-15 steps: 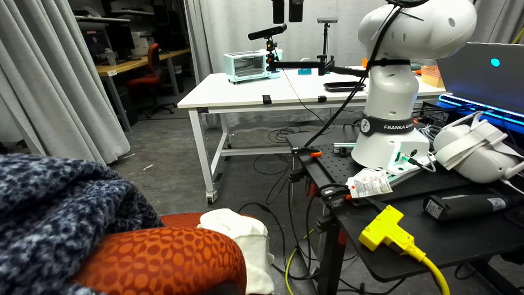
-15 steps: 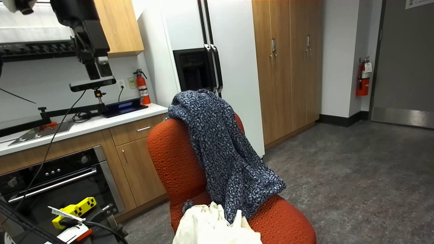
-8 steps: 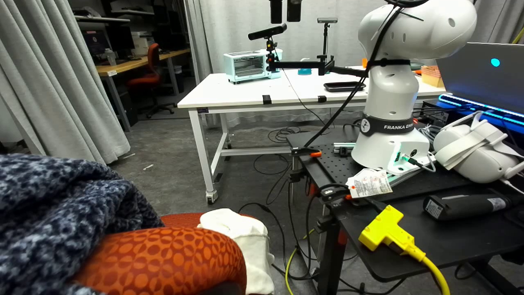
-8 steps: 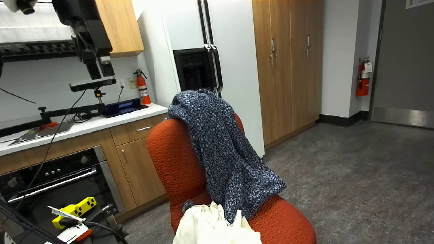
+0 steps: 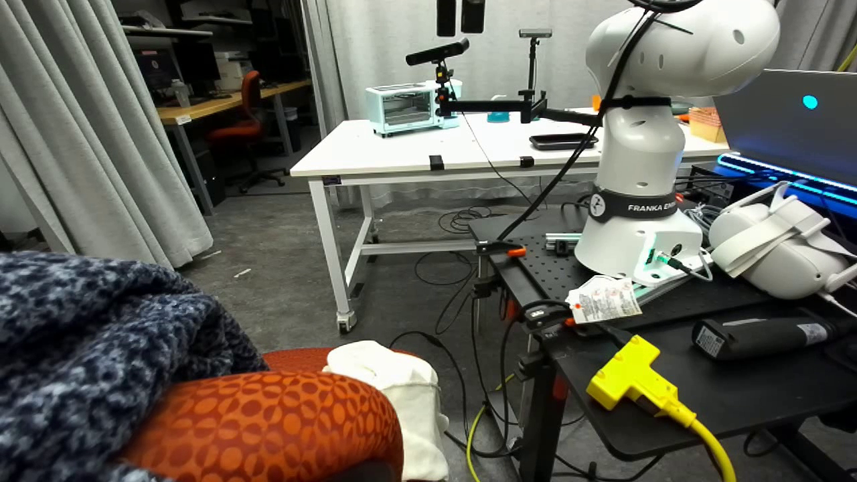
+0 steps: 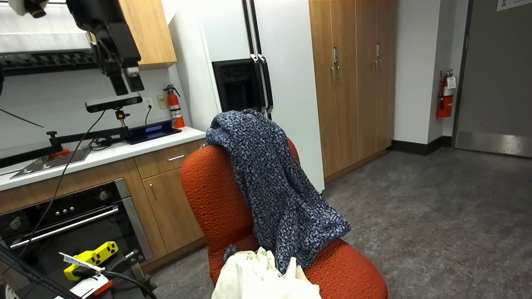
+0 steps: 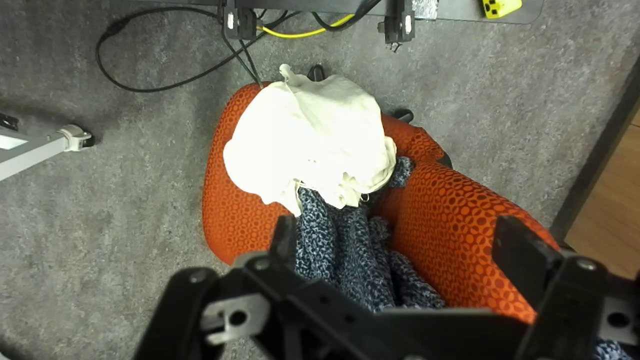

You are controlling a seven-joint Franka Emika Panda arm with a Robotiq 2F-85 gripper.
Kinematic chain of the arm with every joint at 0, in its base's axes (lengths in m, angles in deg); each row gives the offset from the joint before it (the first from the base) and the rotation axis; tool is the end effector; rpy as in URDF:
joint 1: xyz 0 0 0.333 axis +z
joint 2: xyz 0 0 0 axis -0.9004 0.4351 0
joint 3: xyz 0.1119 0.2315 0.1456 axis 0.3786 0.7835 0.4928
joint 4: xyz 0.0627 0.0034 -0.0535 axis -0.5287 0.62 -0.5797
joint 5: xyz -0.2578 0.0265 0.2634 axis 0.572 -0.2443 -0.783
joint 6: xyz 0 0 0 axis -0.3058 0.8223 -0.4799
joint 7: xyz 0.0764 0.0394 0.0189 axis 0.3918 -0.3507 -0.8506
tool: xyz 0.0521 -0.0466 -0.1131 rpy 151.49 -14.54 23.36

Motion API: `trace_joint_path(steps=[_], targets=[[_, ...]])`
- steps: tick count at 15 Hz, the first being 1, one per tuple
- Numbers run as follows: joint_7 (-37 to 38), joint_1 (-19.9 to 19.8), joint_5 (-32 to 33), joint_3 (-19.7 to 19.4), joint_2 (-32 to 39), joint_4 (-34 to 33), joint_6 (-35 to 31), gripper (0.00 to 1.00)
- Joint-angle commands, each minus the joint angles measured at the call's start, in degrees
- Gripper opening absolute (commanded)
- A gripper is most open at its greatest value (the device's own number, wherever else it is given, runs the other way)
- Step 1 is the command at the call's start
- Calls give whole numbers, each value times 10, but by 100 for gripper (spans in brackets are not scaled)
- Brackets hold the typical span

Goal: Pick up the cloth from the chair back and put it on the sitting base of the chair.

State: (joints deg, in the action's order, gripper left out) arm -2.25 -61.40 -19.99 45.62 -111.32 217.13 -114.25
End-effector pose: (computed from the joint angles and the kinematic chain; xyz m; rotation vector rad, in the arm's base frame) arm 0.2862 0.0379 0.4920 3.1211 0.0792 0.1147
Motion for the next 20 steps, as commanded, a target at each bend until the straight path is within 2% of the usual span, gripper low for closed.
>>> trace_joint_path(steps=[1, 10, 17, 20], targets=[[1, 1, 0, 0, 1, -1, 1, 100], [2, -1, 4, 1, 0, 0, -4, 100], [-24, 6, 9, -5, 14, -15, 70, 100], [-29, 7, 8, -5, 11, -10, 57, 100]])
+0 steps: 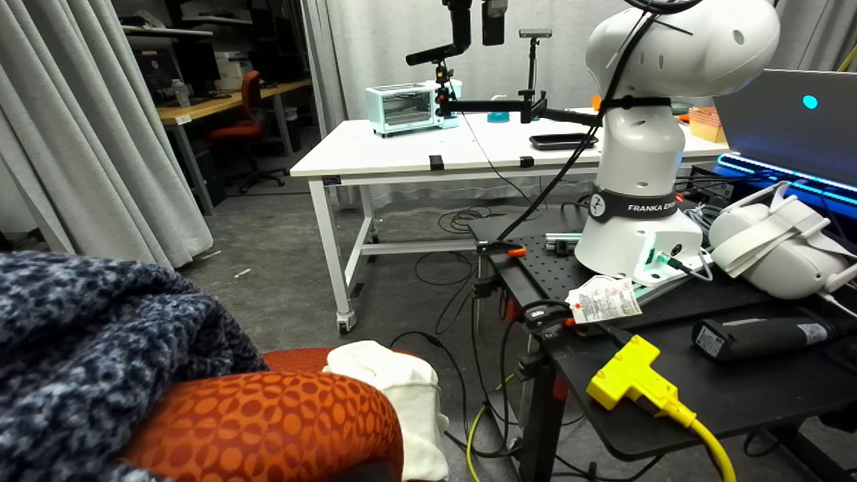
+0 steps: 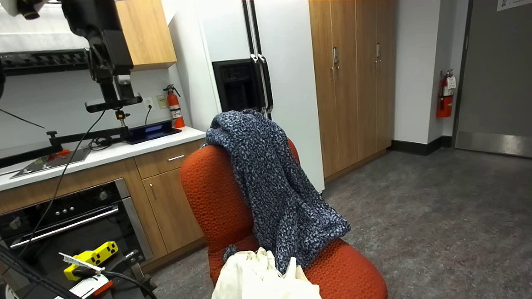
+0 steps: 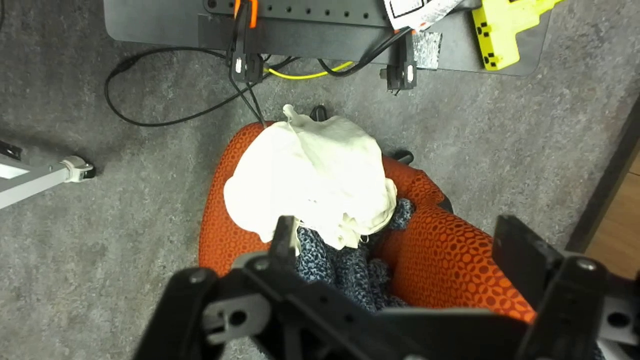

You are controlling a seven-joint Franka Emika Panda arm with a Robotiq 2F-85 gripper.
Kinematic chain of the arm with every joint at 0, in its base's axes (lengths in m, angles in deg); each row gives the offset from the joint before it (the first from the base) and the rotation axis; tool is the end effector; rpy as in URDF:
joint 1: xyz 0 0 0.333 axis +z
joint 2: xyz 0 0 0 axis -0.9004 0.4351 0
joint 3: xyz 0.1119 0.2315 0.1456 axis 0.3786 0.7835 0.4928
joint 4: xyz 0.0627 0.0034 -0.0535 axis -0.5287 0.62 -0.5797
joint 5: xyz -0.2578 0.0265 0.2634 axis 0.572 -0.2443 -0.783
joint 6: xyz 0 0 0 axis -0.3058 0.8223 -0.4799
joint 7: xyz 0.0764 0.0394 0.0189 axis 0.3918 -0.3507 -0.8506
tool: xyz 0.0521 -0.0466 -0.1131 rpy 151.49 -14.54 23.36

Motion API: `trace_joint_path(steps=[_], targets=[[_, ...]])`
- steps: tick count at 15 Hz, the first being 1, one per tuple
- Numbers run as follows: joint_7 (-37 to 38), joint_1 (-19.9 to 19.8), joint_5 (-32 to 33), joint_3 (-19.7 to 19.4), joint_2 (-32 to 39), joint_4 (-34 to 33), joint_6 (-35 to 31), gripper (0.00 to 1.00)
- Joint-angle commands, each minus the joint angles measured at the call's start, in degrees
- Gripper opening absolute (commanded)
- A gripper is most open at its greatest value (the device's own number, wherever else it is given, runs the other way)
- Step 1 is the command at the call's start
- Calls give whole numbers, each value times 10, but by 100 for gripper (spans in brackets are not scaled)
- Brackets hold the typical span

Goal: Pick up the cloth from the chair back and put it on the sitting base of the chair.

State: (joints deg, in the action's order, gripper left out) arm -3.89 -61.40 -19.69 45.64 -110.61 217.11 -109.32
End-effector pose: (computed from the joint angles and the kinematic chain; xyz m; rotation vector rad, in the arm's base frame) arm 0.2770 0.0364 0.4808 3.1107 0.1237 -0.0382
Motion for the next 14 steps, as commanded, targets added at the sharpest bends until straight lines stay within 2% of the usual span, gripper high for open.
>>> trace_joint_path(steps=[1, 7, 14], targets=[[-13, 6, 4, -5, 2, -7, -3, 100], [-6, 4, 3, -3, -4, 2, -53, 100], [-1, 3, 1, -2, 1, 0, -43, 100]])
